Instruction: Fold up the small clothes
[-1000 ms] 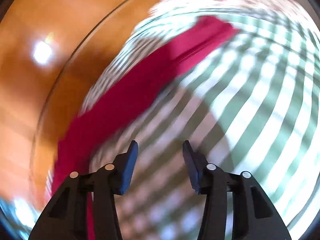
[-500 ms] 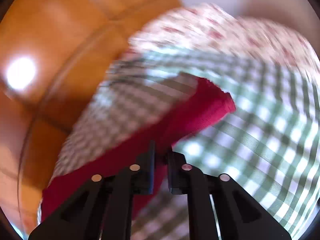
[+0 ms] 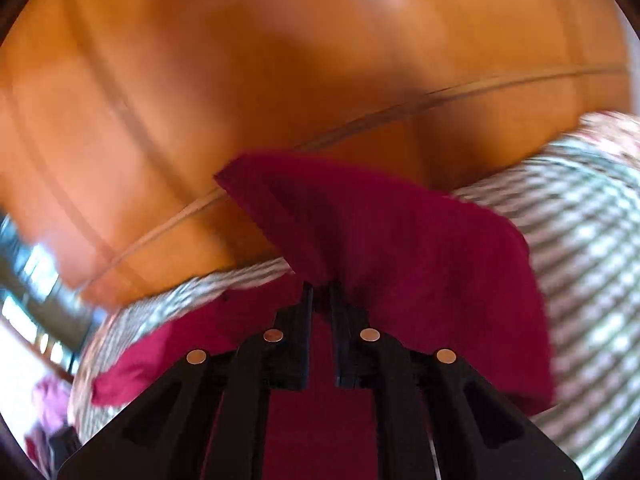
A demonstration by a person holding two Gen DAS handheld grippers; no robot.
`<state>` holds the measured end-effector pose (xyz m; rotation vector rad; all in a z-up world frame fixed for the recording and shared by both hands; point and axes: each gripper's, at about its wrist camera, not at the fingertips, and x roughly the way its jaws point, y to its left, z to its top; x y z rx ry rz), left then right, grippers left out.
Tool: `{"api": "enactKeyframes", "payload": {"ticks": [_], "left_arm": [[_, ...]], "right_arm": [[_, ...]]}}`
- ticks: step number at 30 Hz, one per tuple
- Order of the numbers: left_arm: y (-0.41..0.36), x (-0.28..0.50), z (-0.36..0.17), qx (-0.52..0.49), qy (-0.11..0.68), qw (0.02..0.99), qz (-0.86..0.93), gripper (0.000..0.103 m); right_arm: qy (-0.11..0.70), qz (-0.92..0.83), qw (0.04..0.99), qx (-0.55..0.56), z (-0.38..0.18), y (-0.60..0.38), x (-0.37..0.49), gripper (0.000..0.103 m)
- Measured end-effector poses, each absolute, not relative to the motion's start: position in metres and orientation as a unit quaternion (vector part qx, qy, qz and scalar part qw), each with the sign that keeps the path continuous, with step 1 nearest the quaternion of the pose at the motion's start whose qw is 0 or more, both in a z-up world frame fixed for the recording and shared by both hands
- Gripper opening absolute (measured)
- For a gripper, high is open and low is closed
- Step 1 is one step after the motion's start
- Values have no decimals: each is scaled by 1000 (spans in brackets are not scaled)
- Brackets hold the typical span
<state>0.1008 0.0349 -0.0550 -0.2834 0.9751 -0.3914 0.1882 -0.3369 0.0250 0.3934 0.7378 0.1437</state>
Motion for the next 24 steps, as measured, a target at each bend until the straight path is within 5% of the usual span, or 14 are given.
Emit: {"api": "enactKeyframes", "payload": {"ticks": [3,9,11,15,24], "left_arm": [[38,107,-54,-145,463,855,-186,34],[39,122,-51,-155,461,852,-192,34],[36,131,-48,-154,459,853,-194,34],[18,157,-39,-148,453,854,-209,34],[-58,240,-51,-138,490,829,-232,34]], "right_arm": [[381,119,902,167,11,-279,199,0],[414,187,877,159,-11,-224,199,3],[416,183,876,163,-12,-231,187,9],[427,155,877,153,-22,-256,148,51],[462,80,871,145,-77,-303,94,66]]}}
